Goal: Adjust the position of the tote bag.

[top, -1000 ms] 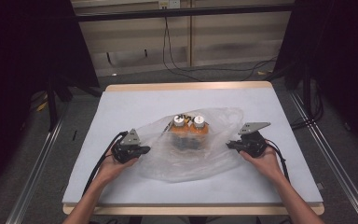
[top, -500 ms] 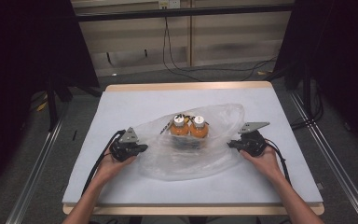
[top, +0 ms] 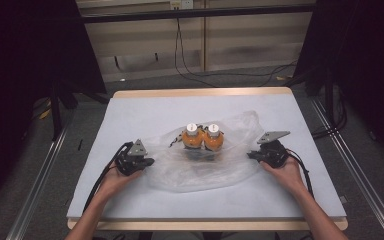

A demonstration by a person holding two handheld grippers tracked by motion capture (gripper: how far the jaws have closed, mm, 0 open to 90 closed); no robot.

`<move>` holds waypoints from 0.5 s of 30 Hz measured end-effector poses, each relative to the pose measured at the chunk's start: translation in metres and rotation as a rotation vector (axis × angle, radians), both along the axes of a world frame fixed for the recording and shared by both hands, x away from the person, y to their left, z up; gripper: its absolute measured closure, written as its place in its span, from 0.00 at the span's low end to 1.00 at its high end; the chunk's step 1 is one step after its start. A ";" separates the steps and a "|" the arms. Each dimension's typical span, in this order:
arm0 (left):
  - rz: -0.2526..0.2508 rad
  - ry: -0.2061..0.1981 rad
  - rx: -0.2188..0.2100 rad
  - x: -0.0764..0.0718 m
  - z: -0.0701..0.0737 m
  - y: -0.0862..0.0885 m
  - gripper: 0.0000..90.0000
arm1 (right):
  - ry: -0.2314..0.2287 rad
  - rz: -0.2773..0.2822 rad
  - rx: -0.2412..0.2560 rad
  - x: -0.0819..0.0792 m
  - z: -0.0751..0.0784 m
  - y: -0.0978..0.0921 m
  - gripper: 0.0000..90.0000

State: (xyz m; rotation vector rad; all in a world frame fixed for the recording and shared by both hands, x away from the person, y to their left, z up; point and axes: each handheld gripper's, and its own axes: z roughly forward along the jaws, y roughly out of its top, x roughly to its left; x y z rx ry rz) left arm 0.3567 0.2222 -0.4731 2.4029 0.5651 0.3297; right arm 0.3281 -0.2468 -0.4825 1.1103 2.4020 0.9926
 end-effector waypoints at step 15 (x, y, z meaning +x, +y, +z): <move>0.005 0.067 -0.087 -0.015 -0.002 0.029 1.00 | 0.018 0.002 0.007 -0.024 0.002 -0.016 1.00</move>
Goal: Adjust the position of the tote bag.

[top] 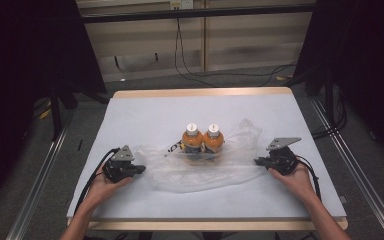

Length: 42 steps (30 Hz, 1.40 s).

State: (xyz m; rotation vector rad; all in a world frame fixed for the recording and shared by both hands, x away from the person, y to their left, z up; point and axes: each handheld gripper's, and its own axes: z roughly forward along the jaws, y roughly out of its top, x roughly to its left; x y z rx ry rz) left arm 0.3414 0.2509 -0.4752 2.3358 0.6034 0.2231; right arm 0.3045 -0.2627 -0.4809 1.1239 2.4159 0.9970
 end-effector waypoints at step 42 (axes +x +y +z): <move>-0.096 -0.050 -0.292 0.041 0.060 -0.090 1.00 | -0.117 0.124 0.215 0.035 0.069 0.048 0.92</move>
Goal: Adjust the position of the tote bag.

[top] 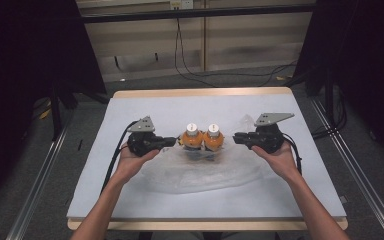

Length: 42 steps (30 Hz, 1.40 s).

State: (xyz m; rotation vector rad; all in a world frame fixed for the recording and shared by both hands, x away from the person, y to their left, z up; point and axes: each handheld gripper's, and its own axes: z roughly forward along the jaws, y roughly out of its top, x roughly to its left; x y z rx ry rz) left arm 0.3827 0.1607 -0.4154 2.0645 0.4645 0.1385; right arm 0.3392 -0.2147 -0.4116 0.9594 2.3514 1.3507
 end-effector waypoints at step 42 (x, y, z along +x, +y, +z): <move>-0.030 -0.021 0.432 -0.003 -0.054 -0.022 1.00 | 0.190 0.034 -0.394 0.026 -0.056 0.027 1.00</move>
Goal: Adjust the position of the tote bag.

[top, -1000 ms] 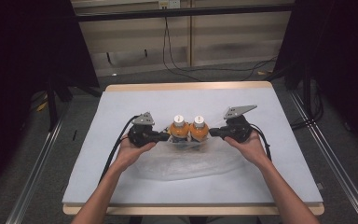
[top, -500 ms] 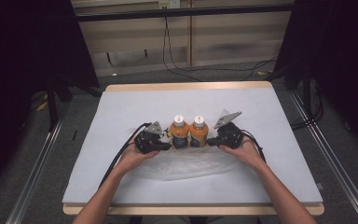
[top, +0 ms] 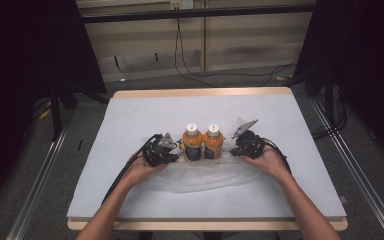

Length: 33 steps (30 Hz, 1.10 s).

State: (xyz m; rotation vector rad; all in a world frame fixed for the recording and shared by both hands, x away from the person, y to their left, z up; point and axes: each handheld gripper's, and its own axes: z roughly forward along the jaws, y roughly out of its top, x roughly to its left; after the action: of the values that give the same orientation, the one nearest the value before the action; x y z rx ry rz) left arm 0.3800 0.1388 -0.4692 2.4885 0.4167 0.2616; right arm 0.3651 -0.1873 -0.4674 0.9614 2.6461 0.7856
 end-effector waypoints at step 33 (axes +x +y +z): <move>-0.035 0.035 0.074 -0.022 0.007 0.063 1.00 | 0.075 0.078 -0.137 -0.025 0.010 -0.040 1.00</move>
State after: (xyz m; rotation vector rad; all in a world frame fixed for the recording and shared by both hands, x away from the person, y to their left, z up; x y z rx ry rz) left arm 0.3581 0.2018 -0.4625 2.5739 0.3832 0.2233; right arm 0.3405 -0.2272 -0.4573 0.8740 2.7746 0.5855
